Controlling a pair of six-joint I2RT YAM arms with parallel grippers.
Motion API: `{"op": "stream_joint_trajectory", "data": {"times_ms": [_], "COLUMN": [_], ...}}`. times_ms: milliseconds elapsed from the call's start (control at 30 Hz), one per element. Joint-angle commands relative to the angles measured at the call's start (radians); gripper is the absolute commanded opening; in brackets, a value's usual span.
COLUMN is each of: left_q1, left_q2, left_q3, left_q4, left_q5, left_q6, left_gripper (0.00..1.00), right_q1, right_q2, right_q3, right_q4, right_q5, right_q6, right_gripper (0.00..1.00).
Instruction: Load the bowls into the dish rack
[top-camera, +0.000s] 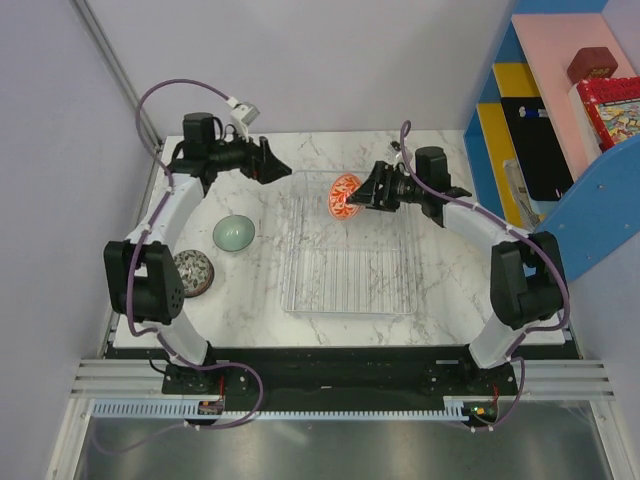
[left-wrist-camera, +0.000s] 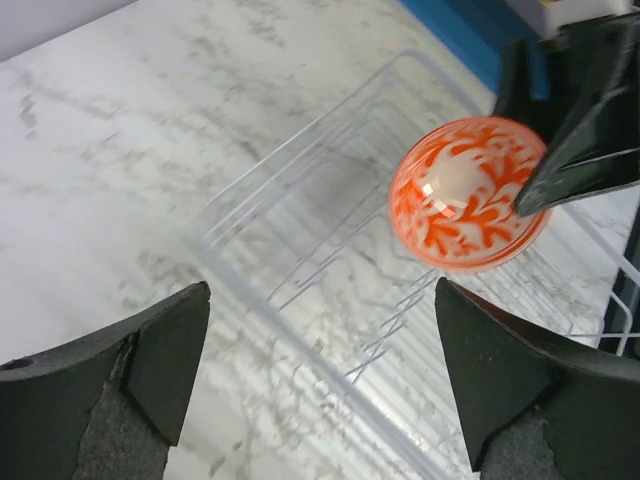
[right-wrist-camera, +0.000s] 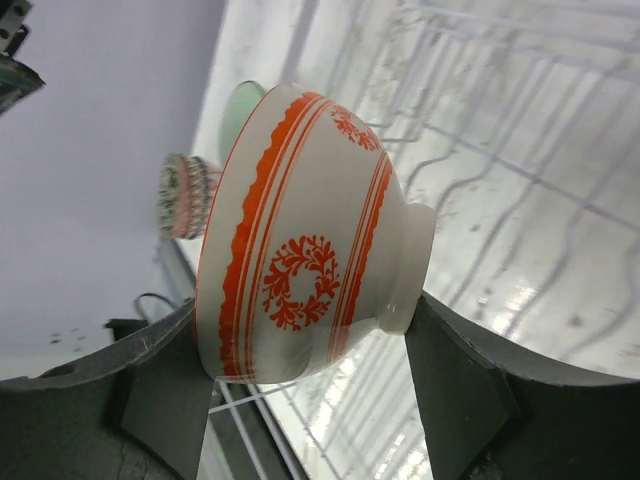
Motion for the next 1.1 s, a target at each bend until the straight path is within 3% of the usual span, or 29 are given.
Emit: {"op": "stream_joint_trajectory", "data": {"times_ms": [0,200,500,700,833,1067], "left_q1": [0.124,0.207,0.220,0.223,0.225,0.227], "left_q2": [-0.130,-0.233,-0.243,-0.236,-0.253,-0.268], "left_q3": [-0.115,-0.212,-0.258,-0.263,-0.280,-0.284], "left_q4": [0.001,-0.068,-0.103,-0.108,-0.108,-0.108], "left_q5": [-0.051,-0.187,-0.161,-0.160,-0.178,-0.196], "left_q6": [-0.036,0.034,0.117,0.124,0.143,0.147], "left_gripper": [1.00,1.00,1.00,1.00,1.00,1.00], "right_q1": [-0.005,0.001,0.067,0.143,0.197,0.243], "right_q2": [-0.124,-0.182,-0.199,-0.209,-0.210,-0.172], "right_q3": [0.121,0.184,0.276,0.294,0.297,0.304], "right_q4": [-0.198,-0.318,-0.467,-0.524,-0.553,-0.580], "right_q5": [0.245,0.483,0.767,0.922,0.953,1.029], "right_q6": [-0.229,-0.383,-0.728,-0.860,-0.876,-0.736], "right_gripper": [0.00,0.00,0.00,0.00,0.00,0.00]}}
